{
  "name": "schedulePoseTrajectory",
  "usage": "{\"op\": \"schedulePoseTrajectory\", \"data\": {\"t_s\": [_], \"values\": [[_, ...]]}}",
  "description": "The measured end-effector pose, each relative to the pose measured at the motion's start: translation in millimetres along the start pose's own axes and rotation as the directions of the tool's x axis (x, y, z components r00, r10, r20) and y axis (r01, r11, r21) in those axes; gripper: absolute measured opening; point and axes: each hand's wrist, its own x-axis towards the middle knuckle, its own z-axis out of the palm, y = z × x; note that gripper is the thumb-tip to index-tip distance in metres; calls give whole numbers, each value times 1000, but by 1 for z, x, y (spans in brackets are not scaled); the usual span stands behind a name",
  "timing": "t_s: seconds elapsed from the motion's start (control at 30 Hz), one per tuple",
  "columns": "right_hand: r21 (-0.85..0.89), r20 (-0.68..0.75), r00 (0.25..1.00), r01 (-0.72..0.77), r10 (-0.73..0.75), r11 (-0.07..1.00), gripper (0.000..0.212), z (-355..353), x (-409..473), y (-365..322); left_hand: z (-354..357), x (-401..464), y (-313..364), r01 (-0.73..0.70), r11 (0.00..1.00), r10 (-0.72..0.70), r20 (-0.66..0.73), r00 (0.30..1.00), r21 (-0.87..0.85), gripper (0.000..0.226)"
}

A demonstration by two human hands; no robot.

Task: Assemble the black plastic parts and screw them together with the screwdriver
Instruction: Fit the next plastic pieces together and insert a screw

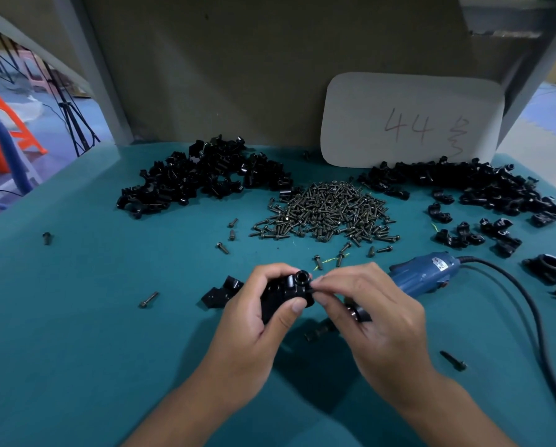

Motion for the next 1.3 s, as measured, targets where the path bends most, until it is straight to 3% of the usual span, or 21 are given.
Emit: {"op": "schedulePoseTrajectory", "data": {"t_s": [0.37,0.57,0.8,1.0,1.07,1.17,1.3], "values": [[-4,35,989,-141,141,990,17,1,2,-3,0,-1,1,35,999,-35,5,999,16,36],[-43,142,981,-128,132,991,15,0,3,3,-2,0,4,44,997,-44,-6,999,64,29],[-116,234,968,-68,94,991,27,-1,3,-1,2,-4,7,-4,996,4,1,1000,89,29],[-180,263,937,-189,232,965,45,0,5,-9,6,-5,7,-19,996,18,17,1000,86,30],[-181,308,913,-219,267,959,40,-4,4,-8,6,-4,6,12,998,-13,12,1000,64,28],[-173,389,894,-166,223,971,15,-11,5,-4,5,-4,6,28,998,-28,10,1000,52,26],[-172,399,905,-84,147,981,29,-9,6,-2,6,-6,6,14,997,-17,31,999,78,28]]}}
